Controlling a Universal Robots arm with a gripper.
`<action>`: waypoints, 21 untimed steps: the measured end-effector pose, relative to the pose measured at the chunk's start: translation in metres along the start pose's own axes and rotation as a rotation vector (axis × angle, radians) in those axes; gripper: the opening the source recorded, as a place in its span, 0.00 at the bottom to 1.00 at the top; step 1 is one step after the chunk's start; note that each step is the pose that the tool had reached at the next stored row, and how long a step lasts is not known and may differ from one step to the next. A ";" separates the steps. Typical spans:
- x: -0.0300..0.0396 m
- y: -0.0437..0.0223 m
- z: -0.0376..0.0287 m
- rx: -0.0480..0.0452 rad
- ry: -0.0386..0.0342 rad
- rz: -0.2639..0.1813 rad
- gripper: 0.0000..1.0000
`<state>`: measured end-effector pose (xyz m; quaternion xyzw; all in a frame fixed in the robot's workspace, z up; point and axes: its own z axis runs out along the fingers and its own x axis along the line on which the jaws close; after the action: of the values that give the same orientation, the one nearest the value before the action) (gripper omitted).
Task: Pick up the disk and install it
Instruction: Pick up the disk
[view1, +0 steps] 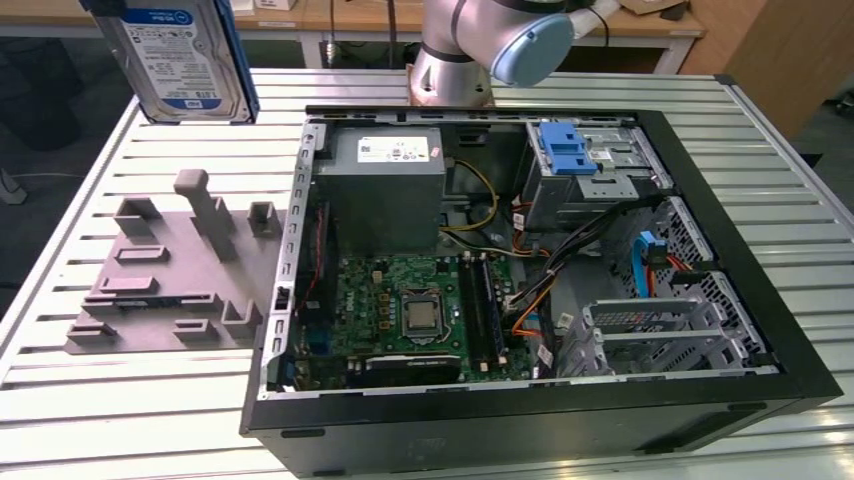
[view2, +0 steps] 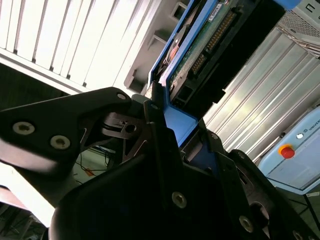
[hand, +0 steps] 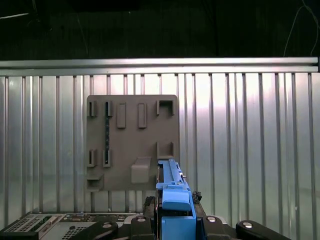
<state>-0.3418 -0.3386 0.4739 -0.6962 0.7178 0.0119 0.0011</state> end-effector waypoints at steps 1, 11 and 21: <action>0.0000 -0.0005 0.0000 0.0000 0.0000 0.000 0.36; -0.0002 -0.0068 -0.0001 0.0000 0.0000 0.000 0.36; -0.0004 -0.0127 -0.0002 0.0000 0.0000 0.000 0.36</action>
<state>-0.3291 -0.3386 0.4739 -0.6962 0.7178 0.0119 0.0011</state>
